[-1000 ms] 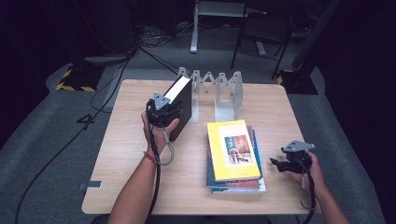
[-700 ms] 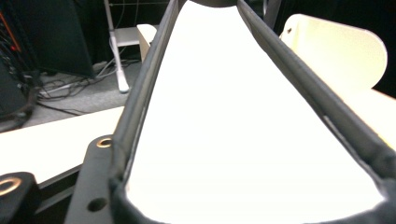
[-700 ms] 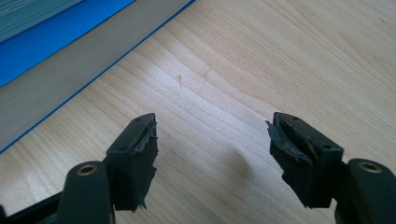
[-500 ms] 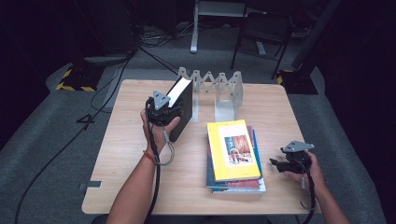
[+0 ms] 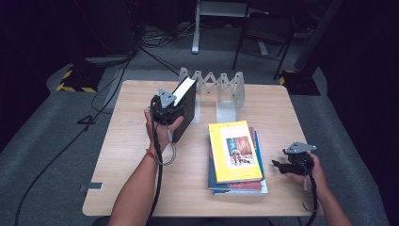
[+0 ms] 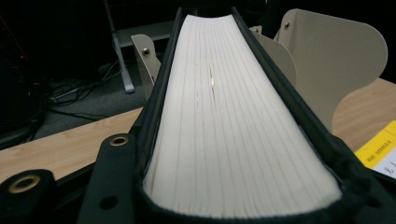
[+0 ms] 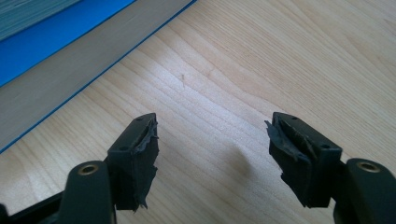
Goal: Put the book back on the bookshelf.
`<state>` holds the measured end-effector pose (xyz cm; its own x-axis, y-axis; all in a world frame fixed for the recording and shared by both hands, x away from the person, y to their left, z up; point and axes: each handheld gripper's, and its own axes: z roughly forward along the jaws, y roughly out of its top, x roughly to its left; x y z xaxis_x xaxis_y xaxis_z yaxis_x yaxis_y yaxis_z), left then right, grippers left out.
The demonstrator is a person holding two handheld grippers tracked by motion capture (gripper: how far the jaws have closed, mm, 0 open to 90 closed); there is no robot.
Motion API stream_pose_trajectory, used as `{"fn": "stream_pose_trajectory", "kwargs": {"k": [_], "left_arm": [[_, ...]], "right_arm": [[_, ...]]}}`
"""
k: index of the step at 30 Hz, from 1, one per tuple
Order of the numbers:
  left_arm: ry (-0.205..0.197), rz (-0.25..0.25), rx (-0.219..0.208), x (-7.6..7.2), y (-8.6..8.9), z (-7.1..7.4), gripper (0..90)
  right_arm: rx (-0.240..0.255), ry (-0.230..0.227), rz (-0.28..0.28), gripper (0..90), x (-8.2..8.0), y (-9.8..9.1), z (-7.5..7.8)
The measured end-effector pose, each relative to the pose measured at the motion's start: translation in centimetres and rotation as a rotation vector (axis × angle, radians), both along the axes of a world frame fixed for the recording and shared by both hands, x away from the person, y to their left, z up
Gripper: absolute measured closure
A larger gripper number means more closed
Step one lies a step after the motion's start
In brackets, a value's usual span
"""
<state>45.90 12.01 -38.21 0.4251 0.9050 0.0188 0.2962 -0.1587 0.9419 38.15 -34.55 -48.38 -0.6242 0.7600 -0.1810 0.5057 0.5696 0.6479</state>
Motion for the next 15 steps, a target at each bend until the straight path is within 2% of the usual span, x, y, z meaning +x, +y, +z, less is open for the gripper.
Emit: {"fn": "stream_pose_trajectory", "kwargs": {"k": [15], "left_arm": [[-0.023, 0.091, -0.038, 2.9, -1.4, 0.8, 52.1]], "right_arm": [[0.004, 0.012, -0.008, 34.5, 0.0, -0.1, 0.0]]}}
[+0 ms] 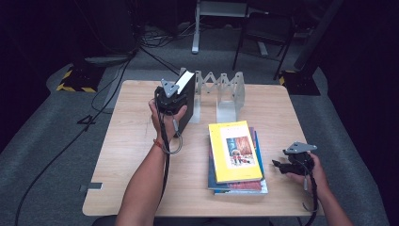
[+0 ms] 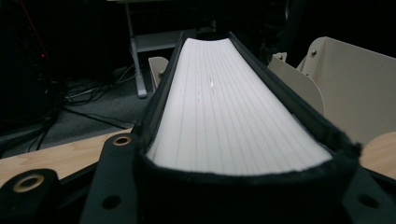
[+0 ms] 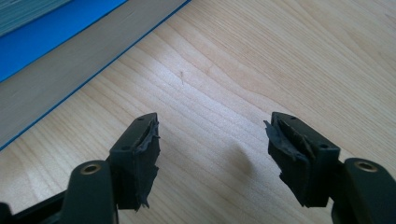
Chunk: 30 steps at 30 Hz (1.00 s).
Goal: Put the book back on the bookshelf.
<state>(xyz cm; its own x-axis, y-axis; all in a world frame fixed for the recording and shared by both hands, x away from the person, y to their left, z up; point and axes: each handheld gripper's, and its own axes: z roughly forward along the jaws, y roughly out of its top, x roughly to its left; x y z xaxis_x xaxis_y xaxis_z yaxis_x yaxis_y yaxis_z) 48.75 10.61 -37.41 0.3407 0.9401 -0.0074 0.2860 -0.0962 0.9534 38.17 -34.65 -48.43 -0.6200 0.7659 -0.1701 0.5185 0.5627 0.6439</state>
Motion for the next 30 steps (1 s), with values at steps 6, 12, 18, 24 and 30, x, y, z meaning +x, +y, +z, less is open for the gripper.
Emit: {"fn": "stream_pose_trajectory", "kwargs": {"k": [6, 12, 18, 24, 30], "left_arm": [[-0.008, 0.02, -0.017, 0.9, -0.5, 0.0, 52.1], [0.001, 0.031, -0.009, 1.4, -0.8, -0.1, 51.5], [0.008, 0.021, 0.001, 0.9, -0.3, -0.3, 50.4], [0.009, -0.01, 0.031, 0.3, 0.0, -0.6, 48.7], [0.012, -0.03, 0.043, 0.1, 0.1, -0.4, 46.5]], "right_arm": [[-0.004, 0.003, 0.005, 34.5, 0.0, 0.0, -0.1], [-0.009, 0.009, 0.009, 34.5, 0.1, 0.1, -0.2], [-0.007, 0.009, 0.012, 34.5, 0.1, 0.1, -0.2], [-0.01, 0.016, 0.016, 34.4, 0.0, 0.2, -0.2], [-0.011, 0.014, 0.014, 34.0, 0.1, 0.2, -0.2]]}}
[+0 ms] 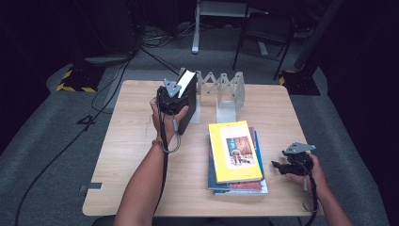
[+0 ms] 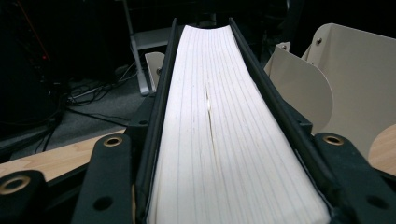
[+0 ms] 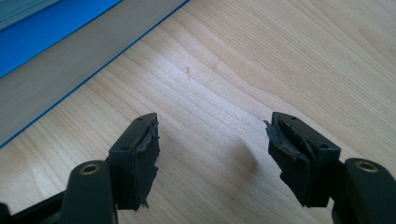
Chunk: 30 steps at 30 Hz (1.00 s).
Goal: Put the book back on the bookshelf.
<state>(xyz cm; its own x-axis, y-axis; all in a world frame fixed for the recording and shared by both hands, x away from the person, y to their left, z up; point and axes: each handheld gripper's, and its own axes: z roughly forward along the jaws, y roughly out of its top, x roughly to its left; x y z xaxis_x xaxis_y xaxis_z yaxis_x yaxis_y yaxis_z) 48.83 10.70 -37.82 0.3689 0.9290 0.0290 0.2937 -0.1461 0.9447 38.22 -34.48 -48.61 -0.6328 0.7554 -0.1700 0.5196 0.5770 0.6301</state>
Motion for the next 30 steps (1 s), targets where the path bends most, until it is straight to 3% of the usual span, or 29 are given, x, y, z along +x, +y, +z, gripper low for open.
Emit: {"fn": "stream_pose_trajectory", "kwargs": {"k": [3, 7, 12, 14, 16, 18, 22, 24, 26, 28, 30], "left_arm": [[0.002, -0.027, -0.035, -0.5, 0.4, 0.1, 40.1], [-0.015, -0.057, 0.007, -1.7, 0.7, -0.1, 37.3], [-0.002, -0.064, 0.009, -2.7, 1.5, -1.0, 35.8], [0.014, -0.068, -0.018, -3.3, 2.1, -2.1, 35.0], [0.017, -0.08, -0.014, -3.4, 2.2, -2.5, 34.7], [0.043, -0.076, 0.003, -3.7, 2.2, -3.6, 34.6], [0.094, -0.099, -0.003, -4.0, 2.3, -5.9, 34.8], [0.127, -0.113, 0.016, -3.9, 2.2, -6.9, 39.4], [0.149, -0.096, 0.048, -3.8, 2.0, -7.7, 43.8], [0.159, -0.099, 0.015, -3.7, 2.1, -8.4, 49.3], [0.148, -0.077, 0.018, -3.8, 1.9, -8.5, 50.4]], "right_arm": [[0.006, 0.001, 0.0, 34.0, 0.0, 0.0, 0.0], [0.003, 0.003, 0.0, 33.8, 0.0, -0.1, 0.0], [0.001, 0.003, -0.001, 33.7, 0.0, -0.1, 0.0], [0.001, 0.002, -0.001, 33.7, 0.0, -0.1, 0.0], [0.001, 0.002, -0.001, 33.7, 0.0, -0.1, 0.0], [0.003, 0.003, -0.002, 33.7, 0.0, 0.0, 0.0], [0.0, 0.002, -0.003, 33.7, 0.0, 0.0, 0.0], [-0.003, 0.003, -0.002, 33.8, -0.1, 0.0, 0.0], [-0.003, 0.003, -0.001, 33.7, 0.0, 0.0, 0.0], [-0.001, 0.002, -0.001, 33.7, -0.1, 0.0, 0.0], [0.0, 0.002, -0.001, 33.7, -0.1, 0.0, 0.1]]}}
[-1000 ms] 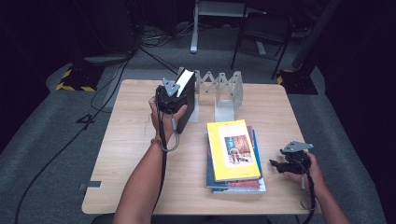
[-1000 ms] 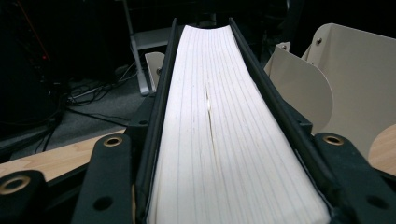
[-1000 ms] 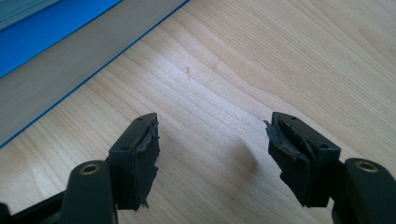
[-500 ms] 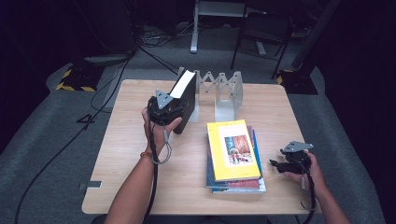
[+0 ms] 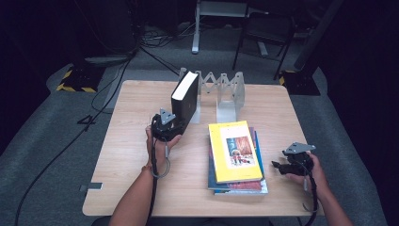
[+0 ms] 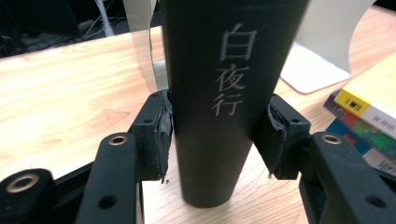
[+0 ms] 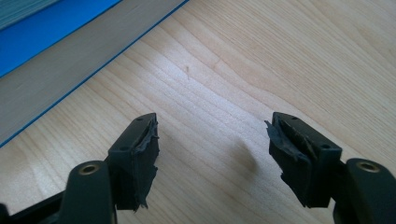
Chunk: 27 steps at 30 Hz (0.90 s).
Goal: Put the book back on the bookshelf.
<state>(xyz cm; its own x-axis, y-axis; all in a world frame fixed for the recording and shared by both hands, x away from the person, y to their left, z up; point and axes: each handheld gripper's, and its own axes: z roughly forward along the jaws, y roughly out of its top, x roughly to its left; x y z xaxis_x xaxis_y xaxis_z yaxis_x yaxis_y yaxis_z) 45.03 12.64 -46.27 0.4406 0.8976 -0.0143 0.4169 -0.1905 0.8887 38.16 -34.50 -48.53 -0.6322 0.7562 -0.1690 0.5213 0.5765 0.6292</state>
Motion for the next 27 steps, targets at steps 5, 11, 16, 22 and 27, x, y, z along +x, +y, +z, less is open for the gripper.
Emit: {"fn": "stream_pose_trajectory", "kwargs": {"k": [5, 11, 16, 22, 27], "left_arm": [[-0.003, 0.075, 0.005, 0.3, -1.3, 0.1, 52.2], [0.023, 0.132, -0.029, 1.7, -2.0, 0.4, 52.5], [0.032, 0.164, -0.037, 2.6, -2.5, 0.5, 52.4], [0.041, 0.183, -0.047, 3.6, -3.0, 0.6, 52.4], [0.058, 0.198, -0.036, 4.4, -3.3, 0.8, 52.4]], "right_arm": [[-0.001, 0.001, 0.001, 33.8, 0.1, -0.2, 0.0], [-0.004, -0.003, 0.005, 33.9, 0.0, 0.0, 0.0], [-0.002, -0.001, 0.003, 33.9, 0.0, -0.2, 0.0], [0.006, 0.001, 0.002, 34.0, 0.1, -0.1, -0.1], [-0.001, -0.001, 0.003, 34.1, 0.1, -0.2, -0.1]]}}
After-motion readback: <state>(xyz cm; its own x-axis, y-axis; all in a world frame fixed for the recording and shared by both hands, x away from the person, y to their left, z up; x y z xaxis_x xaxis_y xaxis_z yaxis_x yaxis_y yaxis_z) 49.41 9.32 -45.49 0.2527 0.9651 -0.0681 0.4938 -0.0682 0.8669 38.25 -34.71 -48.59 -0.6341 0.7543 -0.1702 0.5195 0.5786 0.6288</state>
